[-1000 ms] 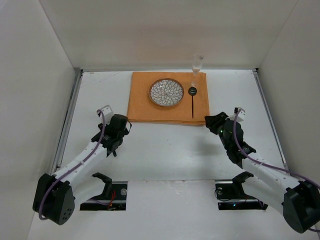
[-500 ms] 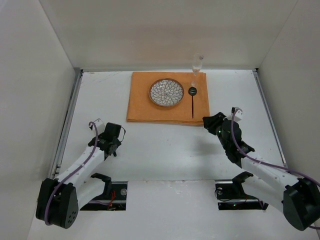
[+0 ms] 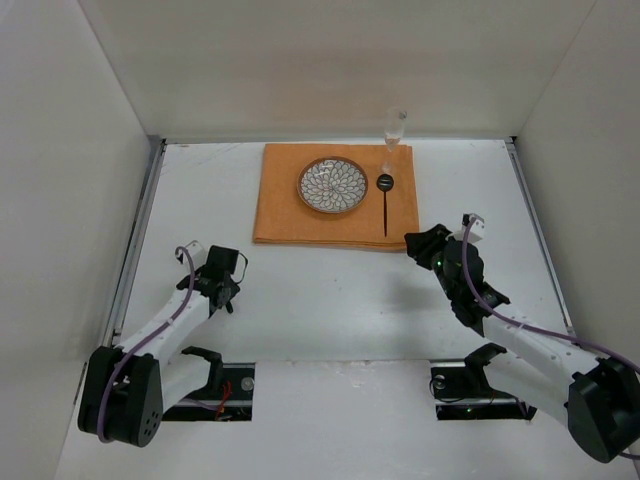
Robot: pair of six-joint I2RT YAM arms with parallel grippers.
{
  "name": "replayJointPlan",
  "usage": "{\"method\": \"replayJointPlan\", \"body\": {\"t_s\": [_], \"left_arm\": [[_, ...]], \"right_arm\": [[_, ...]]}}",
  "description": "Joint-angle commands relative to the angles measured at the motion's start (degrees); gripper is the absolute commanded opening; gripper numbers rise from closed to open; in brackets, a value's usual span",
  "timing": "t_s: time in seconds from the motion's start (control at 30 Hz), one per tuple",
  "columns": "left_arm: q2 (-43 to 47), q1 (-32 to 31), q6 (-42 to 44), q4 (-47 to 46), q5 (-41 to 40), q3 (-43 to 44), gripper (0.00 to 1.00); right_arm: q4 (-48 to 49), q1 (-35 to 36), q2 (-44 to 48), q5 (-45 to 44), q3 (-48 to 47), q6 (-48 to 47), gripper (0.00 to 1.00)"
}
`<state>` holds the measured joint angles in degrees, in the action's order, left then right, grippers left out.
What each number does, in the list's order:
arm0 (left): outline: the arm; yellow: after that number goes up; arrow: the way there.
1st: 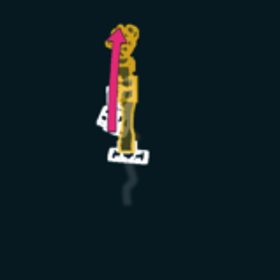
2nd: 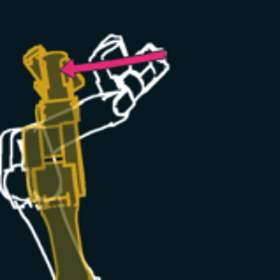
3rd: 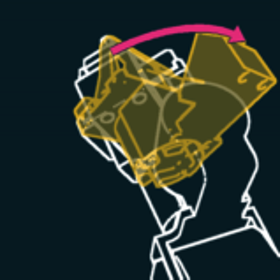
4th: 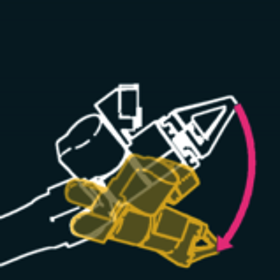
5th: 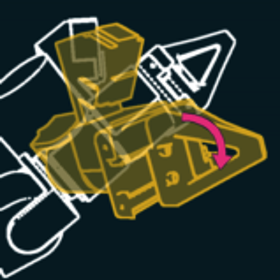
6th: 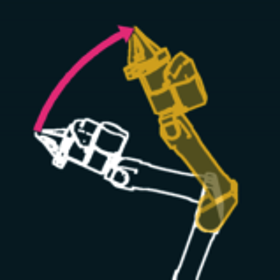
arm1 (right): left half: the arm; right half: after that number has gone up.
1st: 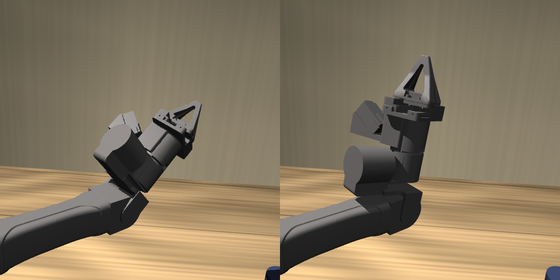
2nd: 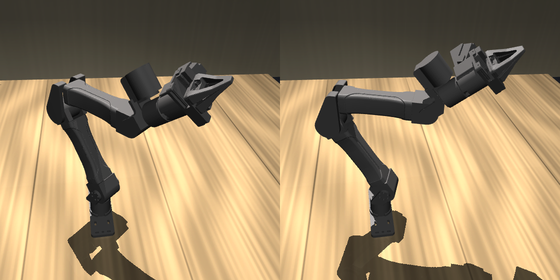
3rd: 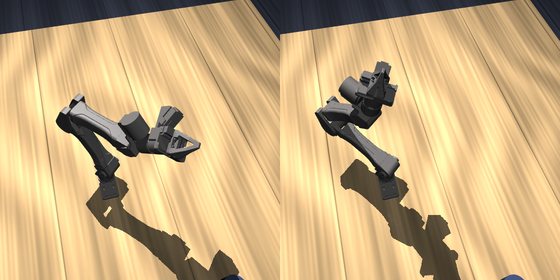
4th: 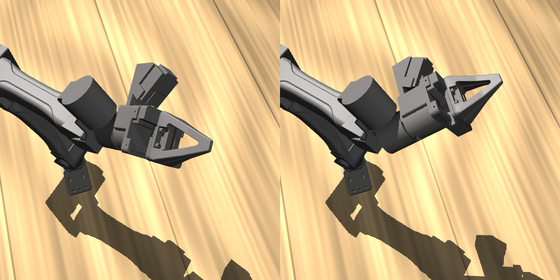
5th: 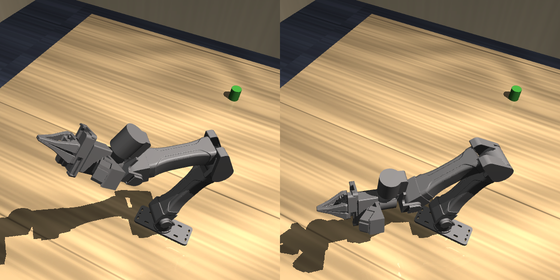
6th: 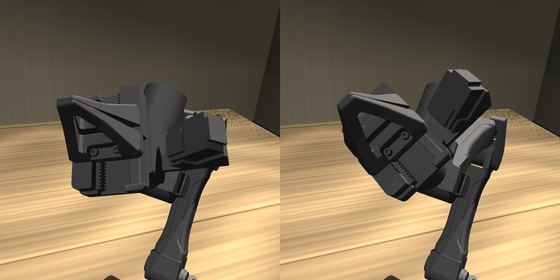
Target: Set the dinner table for one person
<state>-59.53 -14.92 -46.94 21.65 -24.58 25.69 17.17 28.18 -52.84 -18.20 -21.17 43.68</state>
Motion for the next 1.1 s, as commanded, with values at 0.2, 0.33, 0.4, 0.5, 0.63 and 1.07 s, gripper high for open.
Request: {"method": "replayJointPlan", "body": {"t_s": [0.2,0.33,0.4,0.5,0.63,1.07], "left_arm": [[-2.61,2.13,-0.09,-5.38,4.71,-3.72,0.23],[-3.31,2.57,0.53,-6.18,6.03,-3.72,0.09],[-2.27,2.4,1.14,-7.05,6.38,-3.98,0.06],[0.8,2.05,2.02,-7.32,6.73,-3.38,0.03],[4.42,-0.76,5.01,-8.02,4.98,0.75,0.01],[-26.66,-11.32,27.49,-18.49,10.51,32.54,0.01]], "right_arm": [[2.26,0.6,0.02,-0.35,-2.56,-1.14,0.44],[2.7,0.69,0.02,-0.97,-2.21,-1.14,0.45],[2.26,0.69,0.19,-0.61,-2.47,-1.23,0.45],[2.78,0.69,0.9,-1.32,-1.95,-1.23,0.45],[2.6,0.69,1.33,-1.31,-2.04,-1.23,0.45],[2.96,0.86,0.02,-1.93,-2.12,-1.58,0.45]]}}
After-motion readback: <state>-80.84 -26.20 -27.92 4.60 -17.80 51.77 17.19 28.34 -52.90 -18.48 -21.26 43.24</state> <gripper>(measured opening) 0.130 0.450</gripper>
